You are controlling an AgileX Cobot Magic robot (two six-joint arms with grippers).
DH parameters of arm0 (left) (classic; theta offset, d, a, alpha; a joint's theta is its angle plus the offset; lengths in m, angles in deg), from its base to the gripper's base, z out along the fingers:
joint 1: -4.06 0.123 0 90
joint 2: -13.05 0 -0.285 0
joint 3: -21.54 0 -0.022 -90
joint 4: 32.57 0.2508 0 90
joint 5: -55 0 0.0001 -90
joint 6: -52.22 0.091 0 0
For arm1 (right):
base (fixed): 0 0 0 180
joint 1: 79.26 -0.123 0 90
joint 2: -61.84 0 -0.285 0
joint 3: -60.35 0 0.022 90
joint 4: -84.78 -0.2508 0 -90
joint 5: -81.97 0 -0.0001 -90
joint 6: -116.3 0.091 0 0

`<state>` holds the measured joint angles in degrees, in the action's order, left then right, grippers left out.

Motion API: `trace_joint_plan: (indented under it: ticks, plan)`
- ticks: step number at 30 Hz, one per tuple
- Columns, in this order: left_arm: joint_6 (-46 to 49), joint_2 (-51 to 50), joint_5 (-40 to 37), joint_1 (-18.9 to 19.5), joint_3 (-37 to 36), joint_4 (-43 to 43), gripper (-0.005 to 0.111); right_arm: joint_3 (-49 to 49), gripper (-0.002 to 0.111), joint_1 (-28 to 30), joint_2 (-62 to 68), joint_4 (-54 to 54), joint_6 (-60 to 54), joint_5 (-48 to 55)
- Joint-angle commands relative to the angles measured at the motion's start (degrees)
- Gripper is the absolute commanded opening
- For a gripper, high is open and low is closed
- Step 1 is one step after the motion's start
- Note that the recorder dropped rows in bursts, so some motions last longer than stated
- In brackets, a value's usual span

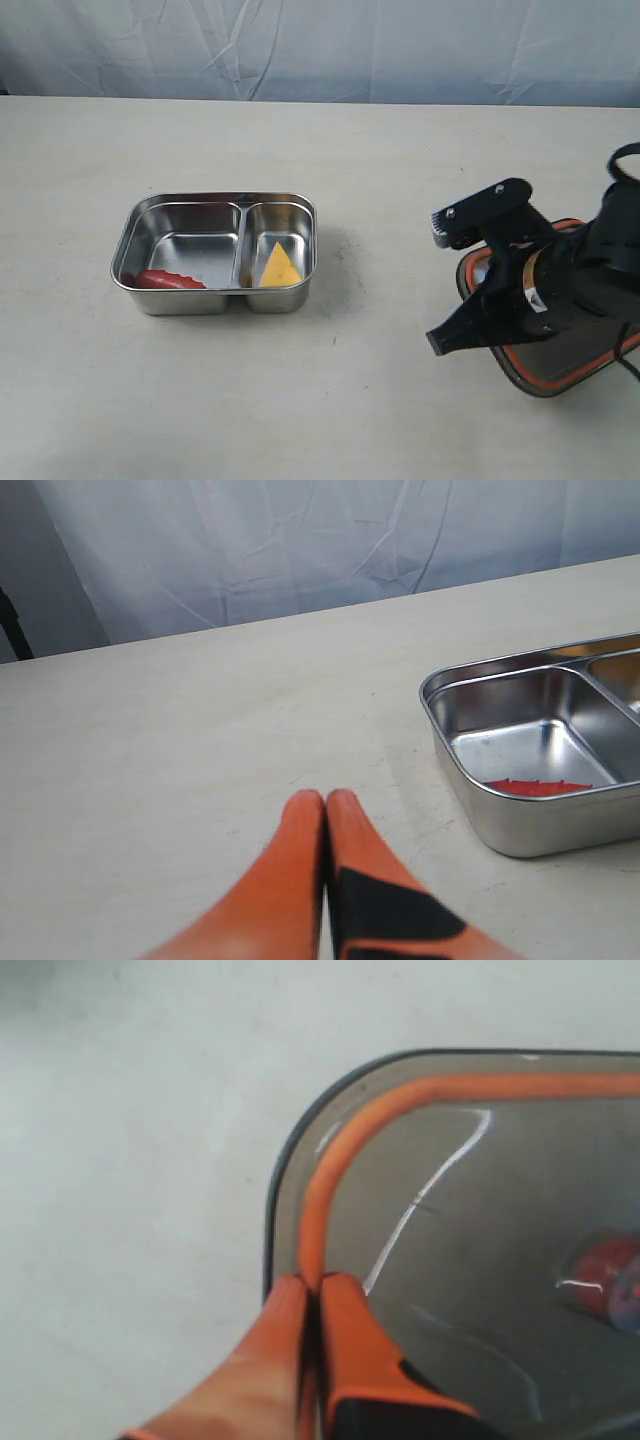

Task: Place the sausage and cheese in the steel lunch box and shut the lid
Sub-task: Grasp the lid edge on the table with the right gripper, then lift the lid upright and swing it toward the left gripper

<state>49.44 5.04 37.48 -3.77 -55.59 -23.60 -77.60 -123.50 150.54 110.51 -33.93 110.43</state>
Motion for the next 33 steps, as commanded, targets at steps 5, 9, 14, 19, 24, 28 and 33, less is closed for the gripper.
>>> trace_joint_plan:
  ticks: [5,9,14,19,24,28,33]
  plan:
    - [0.0,0.2,0.8,0.3,-0.1,0.2,0.0,0.1,0.0,0.1,-11.6,-2.1,-0.4,-0.1]
    - [0.0,0.2,0.8,0.3,-0.1,0.2,0.0,0.1,0.0,0.1,-14.6,-5.4,-3.3,0.5]
    - [0.5,0.2,0.8,0.3,-0.1,5.0,0.0,0.1,0.0,0.1,-19.7,-8.2,-4.7,0.5]
    - [0.4,0.2,0.9,0.3,-0.1,16.6,0.0,0.1,0.0,0.1,-25.2,-10.2,-5.4,1.7]
    - [0.4,0.2,3.1,0.3,-0.1,20.6,0.0,0.1,0.0,0.1,-30.7,-16.2,-10.0,2.3]
    - [-6.5,0.2,18.8,0.3,-0.1,9.8,0.0,0.1,0.0,0.1,-34.5,-22.6,-14.7,2.3]
    - [-9.1,0.2,39.1,0.3,-0.1,-3.4,0.0,0.1,0.0,0.1,-39.3,-26.6,-16.3,1.5]
